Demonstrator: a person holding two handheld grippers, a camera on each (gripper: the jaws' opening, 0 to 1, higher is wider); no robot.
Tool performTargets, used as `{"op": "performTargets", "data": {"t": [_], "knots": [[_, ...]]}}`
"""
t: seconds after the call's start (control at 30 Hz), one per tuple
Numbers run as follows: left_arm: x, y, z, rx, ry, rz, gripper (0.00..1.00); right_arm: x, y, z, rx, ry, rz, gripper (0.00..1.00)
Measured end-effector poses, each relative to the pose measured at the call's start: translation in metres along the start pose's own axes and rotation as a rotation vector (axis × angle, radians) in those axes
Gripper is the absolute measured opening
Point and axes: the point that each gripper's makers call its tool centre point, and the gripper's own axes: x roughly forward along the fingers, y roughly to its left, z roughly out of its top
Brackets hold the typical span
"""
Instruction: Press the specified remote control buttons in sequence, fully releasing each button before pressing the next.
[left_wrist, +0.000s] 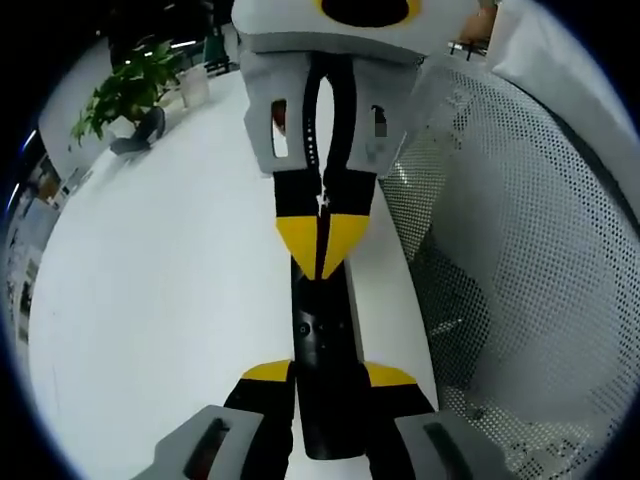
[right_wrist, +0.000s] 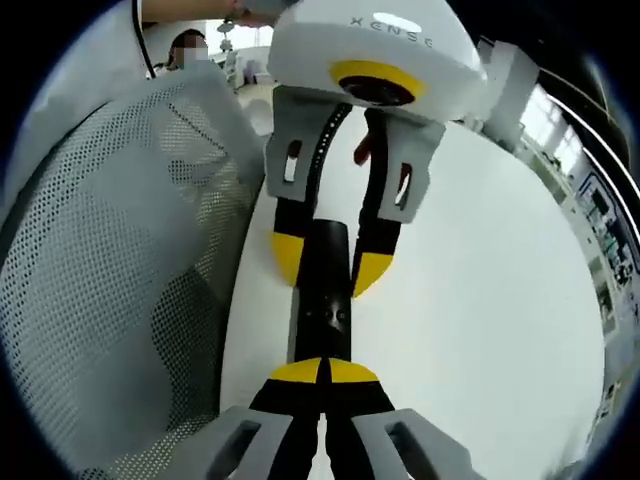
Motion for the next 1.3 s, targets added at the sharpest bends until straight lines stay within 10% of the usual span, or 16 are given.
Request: {"op": "performTargets", "data": {"t": [0.43,0.8,1.03,1.3], "knots": [[0.0003,-0.0006,0.0,0.001,0.001,0.002,0.24,-0.0051,-0.0029,-0.0025,0.15,-0.151,-0.043,0.08],[-0.0001,-0.0005,0.0,-0.008,-0.022,0.003,0.24,-0.0014,-0.0004,0.0007,0.081,-0.121,0.025,0.07],[-0.0003,-0.0005,0.0001,-0.013,-0.037,0.007,0.23,0.0018,0.0011,0.0026,-0.016,0.037,0.062,0.07],[-0.0008,-0.0006,0.0,-0.025,-0.081,0.017,0.23,0.0008,-0.0022,0.002,0.112,-0.022,0.081,0.07]]}}
